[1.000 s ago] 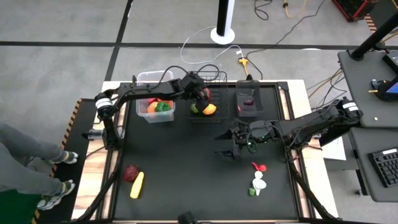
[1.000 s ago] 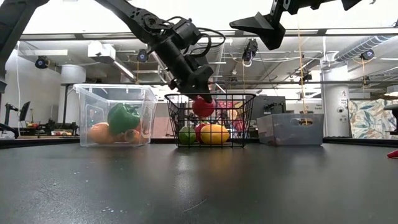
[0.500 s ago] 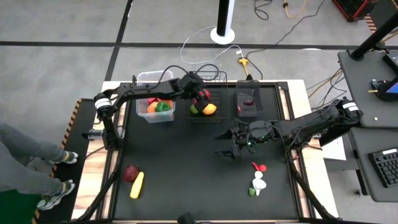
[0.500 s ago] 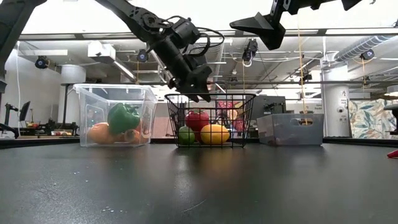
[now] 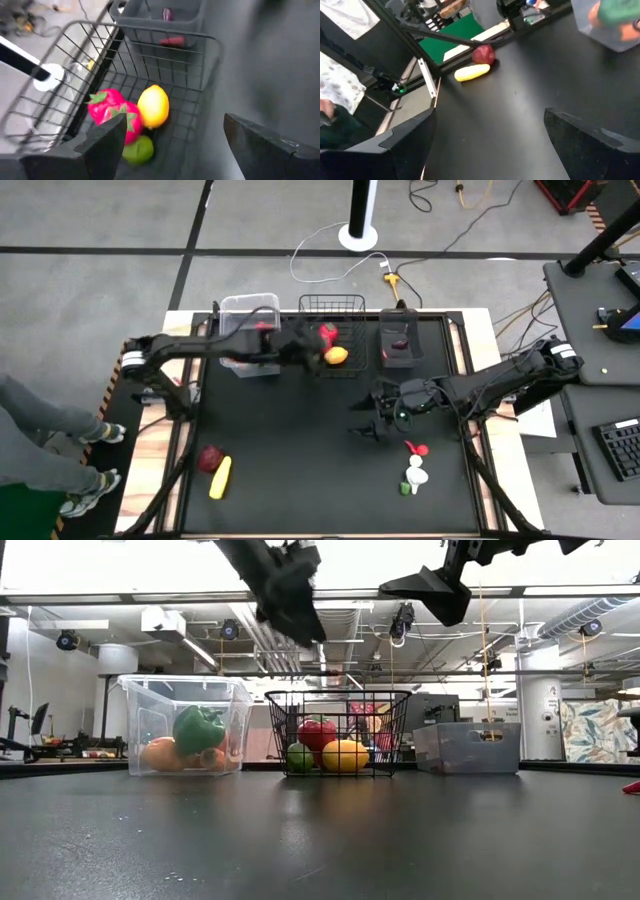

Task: Sort produce into baskets
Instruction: Put the red chili pepper into the black basket

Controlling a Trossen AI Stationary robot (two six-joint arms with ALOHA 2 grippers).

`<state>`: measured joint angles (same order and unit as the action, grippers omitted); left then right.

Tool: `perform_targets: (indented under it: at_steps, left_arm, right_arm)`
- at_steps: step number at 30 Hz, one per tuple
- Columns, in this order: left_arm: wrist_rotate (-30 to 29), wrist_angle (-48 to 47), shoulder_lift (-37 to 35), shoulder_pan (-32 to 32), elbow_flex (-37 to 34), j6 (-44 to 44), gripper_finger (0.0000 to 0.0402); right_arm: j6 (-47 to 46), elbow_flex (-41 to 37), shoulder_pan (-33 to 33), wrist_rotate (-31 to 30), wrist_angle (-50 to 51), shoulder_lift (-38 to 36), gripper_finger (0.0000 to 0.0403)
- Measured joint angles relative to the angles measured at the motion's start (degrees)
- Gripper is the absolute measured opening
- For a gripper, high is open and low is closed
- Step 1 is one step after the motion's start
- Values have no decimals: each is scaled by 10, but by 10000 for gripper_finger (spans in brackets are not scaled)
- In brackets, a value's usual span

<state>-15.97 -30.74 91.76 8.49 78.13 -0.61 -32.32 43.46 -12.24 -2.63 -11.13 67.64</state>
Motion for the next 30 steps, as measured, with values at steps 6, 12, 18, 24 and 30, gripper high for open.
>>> perform_targets:
  at_steps: [6,12,18,24,30]
  left_arm:
    - [-75,-42,-65,-111,0,35,311]
    - [-181,-42,-122,-229,-24,85,311]
    - [-253,-15,-171,-334,-101,177,311]
    - [-307,18,-191,-414,-164,256,311]
    - [-345,19,-191,-452,-174,298,311]
  right_arm:
    - [-57,0,-14,-11,59,0,359]
    - [-118,0,-21,-34,124,0,359]
    - [-154,13,-28,-36,198,3,359]
    - [-189,71,-44,-35,330,40,359]
    - [-245,161,-62,-30,570,121,359]
